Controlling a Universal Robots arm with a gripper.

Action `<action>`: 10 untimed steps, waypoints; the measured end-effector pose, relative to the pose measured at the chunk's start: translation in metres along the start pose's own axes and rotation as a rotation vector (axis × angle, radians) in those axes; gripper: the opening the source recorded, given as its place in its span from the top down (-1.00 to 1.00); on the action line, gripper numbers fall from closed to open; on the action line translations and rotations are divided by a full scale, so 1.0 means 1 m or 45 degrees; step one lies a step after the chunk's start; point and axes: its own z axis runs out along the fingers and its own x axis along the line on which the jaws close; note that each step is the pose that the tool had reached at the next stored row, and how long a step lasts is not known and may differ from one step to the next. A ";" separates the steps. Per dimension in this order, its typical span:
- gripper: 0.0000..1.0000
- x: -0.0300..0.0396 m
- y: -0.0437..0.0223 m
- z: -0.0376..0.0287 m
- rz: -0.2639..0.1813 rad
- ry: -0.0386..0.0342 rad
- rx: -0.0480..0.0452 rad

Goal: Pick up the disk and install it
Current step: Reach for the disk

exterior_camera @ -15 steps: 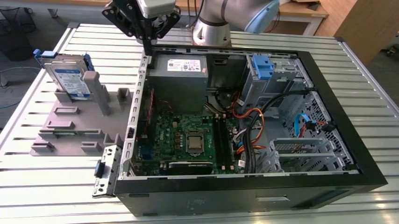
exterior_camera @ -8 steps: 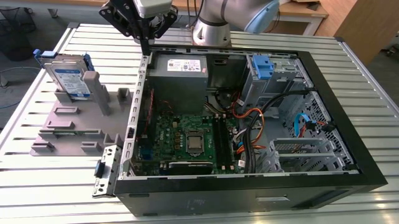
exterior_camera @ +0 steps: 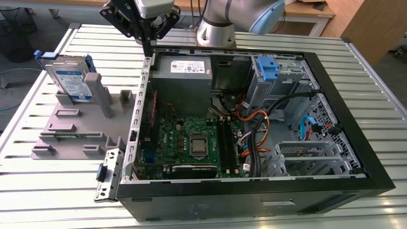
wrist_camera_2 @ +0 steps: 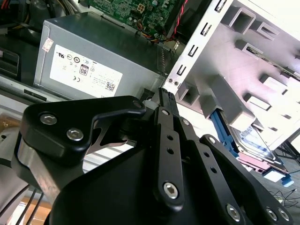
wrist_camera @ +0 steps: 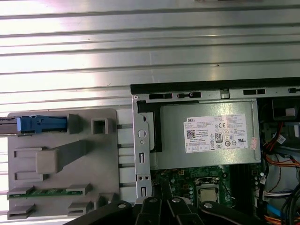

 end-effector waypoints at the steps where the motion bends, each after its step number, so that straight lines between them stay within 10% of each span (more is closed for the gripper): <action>1: 0.79 0.0000 0.0000 0.0000 0.000 0.0000 0.000; 10: 0.79 0.0054 -0.0003 0.0000 0.000 0.0000 0.000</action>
